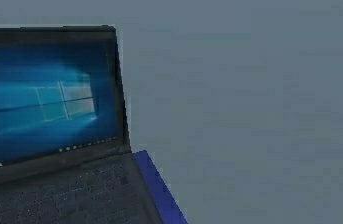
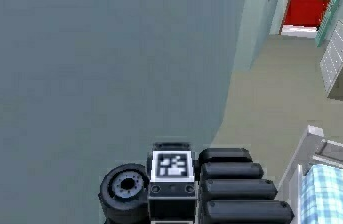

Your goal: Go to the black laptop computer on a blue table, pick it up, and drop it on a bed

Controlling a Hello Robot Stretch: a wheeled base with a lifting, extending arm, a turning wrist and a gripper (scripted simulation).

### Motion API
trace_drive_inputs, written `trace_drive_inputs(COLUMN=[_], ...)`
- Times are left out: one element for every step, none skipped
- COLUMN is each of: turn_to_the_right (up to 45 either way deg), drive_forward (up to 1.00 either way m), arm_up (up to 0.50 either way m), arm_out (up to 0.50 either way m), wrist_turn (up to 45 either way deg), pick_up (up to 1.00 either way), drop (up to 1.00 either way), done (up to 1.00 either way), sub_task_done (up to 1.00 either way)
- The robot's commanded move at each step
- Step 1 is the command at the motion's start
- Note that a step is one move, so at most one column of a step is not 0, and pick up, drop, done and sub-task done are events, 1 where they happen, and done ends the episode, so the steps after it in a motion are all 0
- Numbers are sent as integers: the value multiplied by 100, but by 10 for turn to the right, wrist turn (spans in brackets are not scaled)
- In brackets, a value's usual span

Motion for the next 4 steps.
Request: trace_drive_inputs(turn_to_the_right=[-450,450,-450,450], drive_forward=[0,0,0,0], arm_up=[0,0,0,0], arm_out=[0,0,0,0], wrist_turn=[0,0,0,0], pick_up=[0,0,0,0], drop=[0,0,0,0], done=[0,0,0,0], sub_task_done=[0,0,0,0])
